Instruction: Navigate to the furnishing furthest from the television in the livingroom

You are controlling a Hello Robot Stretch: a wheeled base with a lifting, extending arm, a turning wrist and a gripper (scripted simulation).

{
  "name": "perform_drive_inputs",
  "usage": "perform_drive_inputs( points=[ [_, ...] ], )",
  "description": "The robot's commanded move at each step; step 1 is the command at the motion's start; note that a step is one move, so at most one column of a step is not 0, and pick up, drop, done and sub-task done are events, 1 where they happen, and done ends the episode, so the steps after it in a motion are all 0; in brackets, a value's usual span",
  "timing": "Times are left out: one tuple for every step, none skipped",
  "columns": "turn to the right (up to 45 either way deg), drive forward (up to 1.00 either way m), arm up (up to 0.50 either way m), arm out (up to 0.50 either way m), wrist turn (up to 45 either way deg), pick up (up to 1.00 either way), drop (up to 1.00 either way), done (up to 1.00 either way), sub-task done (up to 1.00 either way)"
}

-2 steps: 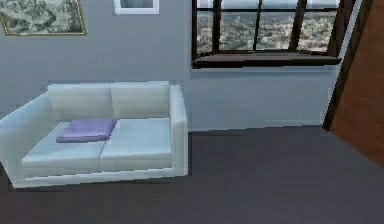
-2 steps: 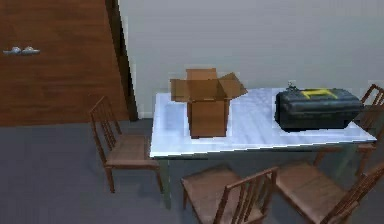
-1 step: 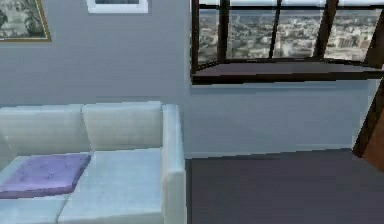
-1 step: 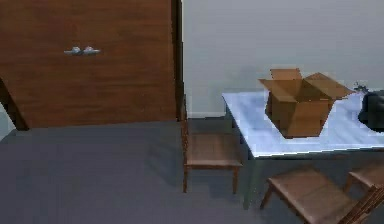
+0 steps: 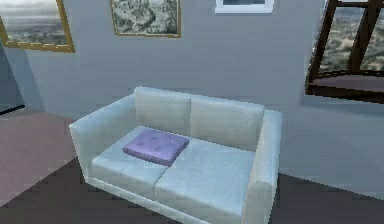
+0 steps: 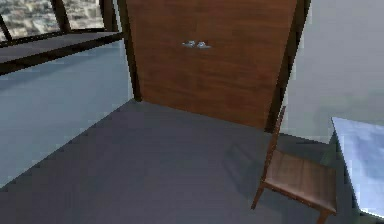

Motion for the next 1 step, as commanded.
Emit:
perform_drive_inputs(
  points=[
    [0.0,0.0,0.0,0.0,0.0,0.0,0.0,1.0,0.0]
  ],
)
